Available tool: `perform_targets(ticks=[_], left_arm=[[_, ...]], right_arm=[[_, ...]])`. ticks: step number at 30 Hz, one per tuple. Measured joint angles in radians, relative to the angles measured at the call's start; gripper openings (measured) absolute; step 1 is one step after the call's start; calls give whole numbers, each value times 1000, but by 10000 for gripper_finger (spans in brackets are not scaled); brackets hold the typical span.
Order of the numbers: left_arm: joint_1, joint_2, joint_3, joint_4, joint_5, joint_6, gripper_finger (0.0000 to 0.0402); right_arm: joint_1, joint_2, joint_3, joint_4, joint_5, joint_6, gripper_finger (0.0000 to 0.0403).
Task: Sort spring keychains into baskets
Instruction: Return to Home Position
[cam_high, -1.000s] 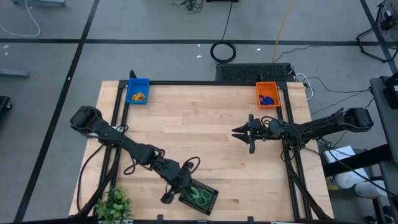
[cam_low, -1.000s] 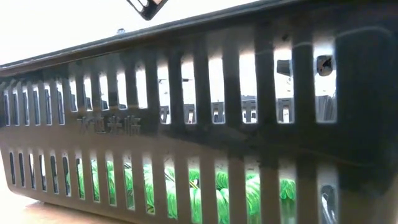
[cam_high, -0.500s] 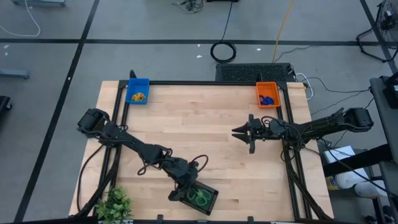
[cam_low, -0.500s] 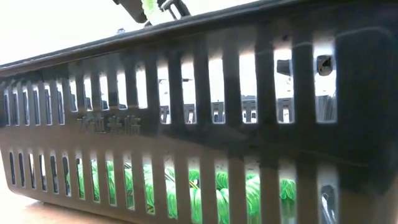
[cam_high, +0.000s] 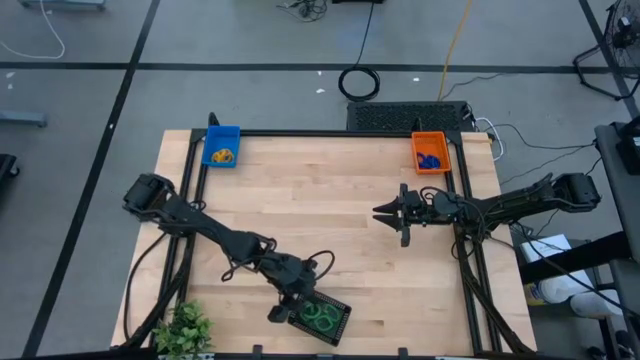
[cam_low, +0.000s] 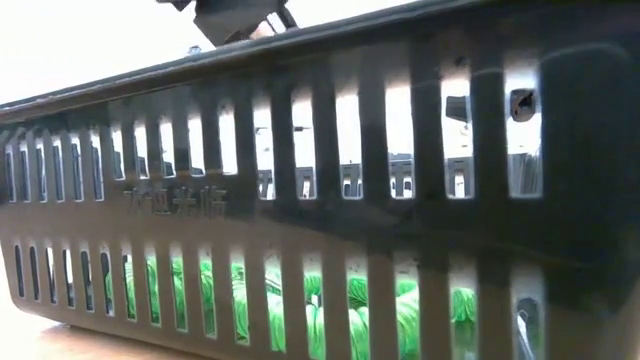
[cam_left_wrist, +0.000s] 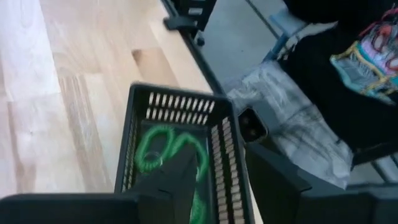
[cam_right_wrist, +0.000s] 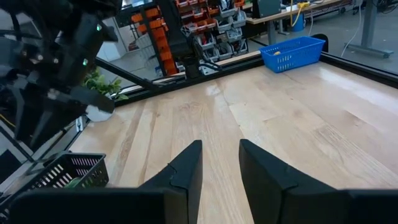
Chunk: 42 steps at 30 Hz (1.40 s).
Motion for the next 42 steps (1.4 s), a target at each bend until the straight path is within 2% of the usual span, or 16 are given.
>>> perform_targets(ticks=[2, 7, 13, 16, 19, 22, 24, 26, 29, 33, 36, 42], left_arm=[[4, -29, -1, -39, 6, 6, 150], [35, -179, -1, -180, 106, 4, 159], [45, -373, 0, -242, 86, 81, 153], [46, -430, 0, -297, -17, 103, 154], [30, -485, -18, -379, -258, 169, 159], [25, -549, -124, -313, -395, 212, 164], [40, -621, -238, -203, -391, 247, 166], [74, -721, -359, -74, -345, 263, 168], [139, -896, -532, 18, -323, 221, 170], [196, -1122, -732, 95, -308, 191, 171], [215, -1286, -847, 95, -297, 180, 171], [234, -1538, -939, -7, -284, 159, 171]], right_arm=[[0, 0, 0, 0, -1, 0, 91], [0, 0, 0, 0, -4, 0, 91], [0, 0, 0, 6, -4, 0, 91], [0, 0, 0, 8, 37, -3, 91], [0, 0, 0, -9, 103, 14, 91], [0, 0, 0, -8, 97, 42, 91], [0, 0, 0, -8, 98, 9, 91], [0, -5, 0, -7, 98, -17, 91], [-4, -46, 0, 2, 97, -22, 91], [-15, -178, 0, -66, 95, -33, 91], [-15, -307, 0, -173, 30, -79, 91], [-15, -555, 0, -384, -141, -130, 91]])
